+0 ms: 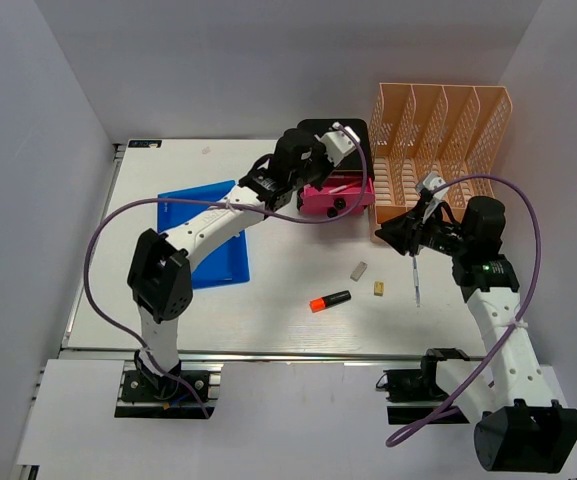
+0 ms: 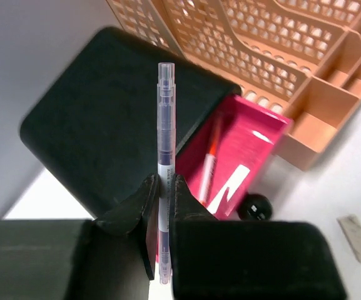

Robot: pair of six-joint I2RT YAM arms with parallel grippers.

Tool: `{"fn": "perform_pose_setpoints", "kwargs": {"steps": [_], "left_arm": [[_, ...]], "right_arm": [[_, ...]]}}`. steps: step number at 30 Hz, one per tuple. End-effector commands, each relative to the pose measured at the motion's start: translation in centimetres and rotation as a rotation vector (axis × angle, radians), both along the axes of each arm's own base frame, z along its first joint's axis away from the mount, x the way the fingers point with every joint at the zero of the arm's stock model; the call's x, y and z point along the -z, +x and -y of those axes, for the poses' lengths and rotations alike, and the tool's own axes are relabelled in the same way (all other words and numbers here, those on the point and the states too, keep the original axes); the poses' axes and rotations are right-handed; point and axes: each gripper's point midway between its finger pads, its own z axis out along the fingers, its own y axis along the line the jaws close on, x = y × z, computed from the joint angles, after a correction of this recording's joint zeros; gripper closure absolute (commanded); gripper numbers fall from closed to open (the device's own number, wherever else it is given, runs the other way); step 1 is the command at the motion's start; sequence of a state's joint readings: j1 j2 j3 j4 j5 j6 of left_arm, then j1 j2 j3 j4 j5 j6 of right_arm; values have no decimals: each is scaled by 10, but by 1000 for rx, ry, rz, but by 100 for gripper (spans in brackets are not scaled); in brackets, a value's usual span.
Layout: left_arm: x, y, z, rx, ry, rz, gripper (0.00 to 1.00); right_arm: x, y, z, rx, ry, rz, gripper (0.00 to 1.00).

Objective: Organize the desk

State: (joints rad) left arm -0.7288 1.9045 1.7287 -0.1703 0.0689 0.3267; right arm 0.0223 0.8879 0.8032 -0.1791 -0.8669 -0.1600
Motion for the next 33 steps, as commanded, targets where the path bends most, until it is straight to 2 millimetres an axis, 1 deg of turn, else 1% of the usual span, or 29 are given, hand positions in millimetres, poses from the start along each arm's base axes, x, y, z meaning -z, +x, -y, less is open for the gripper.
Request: {"fn": "perform_pose_setpoints", "kwargs": {"steps": [1, 2, 3, 6, 7, 8, 10, 11, 13, 14, 15, 16, 17, 18, 21, 22, 23, 24, 25, 27, 28, 30, 31, 32, 33], "left_arm": [[-41, 10, 7, 13, -35, 147, 100], [-42, 12, 6, 3, -37, 160, 100], [-37, 15, 9, 6, -36, 157, 100], [-33, 19, 16, 19, -35, 147, 100], [-27, 20, 17, 23, -22, 131, 100], [-25, 20, 19, 21, -24, 122, 100], [-19, 21, 20, 23, -25, 113, 98], [-17, 17, 25, 27, -26, 107, 96], [-9, 18, 24, 18, -17, 86, 87], [-6, 19, 23, 7, -11, 80, 84], [-2, 14, 25, 11, 1, 68, 83], [2, 15, 23, 4, 8, 59, 81], [1, 14, 21, 0, 9, 58, 78], [3, 12, 20, -1, 12, 52, 73], [0, 11, 19, -3, 9, 47, 70], [0, 7, 23, 5, 10, 44, 67], [1, 7, 22, 2, 15, 40, 65], [0, 7, 22, 2, 15, 42, 60], [-6, 7, 21, -3, 8, 50, 55], [-14, 7, 21, -7, -4, 55, 54], [-28, 6, 20, -12, -25, 71, 54], [-44, 0, 23, -7, -64, 76, 53], [-63, -5, 19, -9, -101, 92, 54], [-77, -11, 17, -15, -150, 79, 57], [-101, -20, 12, -11, -201, 87, 59]], "right_arm": [[-12, -2, 1, -5, 10, 57, 64], [-13, -2, 0, -8, 10, 60, 64], [-13, -3, 1, -5, 10, 63, 64], [-14, -4, 0, -9, 11, 68, 64], [-14, -4, 0, -9, 11, 67, 64], [-14, 1, 8, 21, 10, 70, 64], [-14, 1, 9, 25, 11, 65, 64], [-14, 1, 10, 26, 10, 70, 64], [-13, 1, 10, 27, 12, 64, 64], [-14, 1, 11, 28, 14, 66, 64], [-14, 1, 11, 26, 15, 64, 64], [-13, 1, 11, 26, 16, 62, 64], [-13, 2, 12, 29, 17, 60, 64], [-14, 2, 12, 28, 18, 60, 64], [-12, 3, 14, 34, 18, 56, 64], [-12, 3, 15, 37, 18, 54, 64], [-12, 4, 15, 39, 19, 53, 64], [-11, 4, 16, 41, 21, 52, 64], [-10, 4, 16, 42, 21, 50, 64], [-10, 5, 18, 43, 24, 46, 64], [-8, 5, 18, 45, 25, 40, 64], [-7, 7, 19, 49, 25, 39, 64], [-6, 7, 20, 51, 26, 37, 64], [-5, 7, 20, 42, 23, 42, 64], [-4, 7, 21, 41, 20, 43, 64]]}}
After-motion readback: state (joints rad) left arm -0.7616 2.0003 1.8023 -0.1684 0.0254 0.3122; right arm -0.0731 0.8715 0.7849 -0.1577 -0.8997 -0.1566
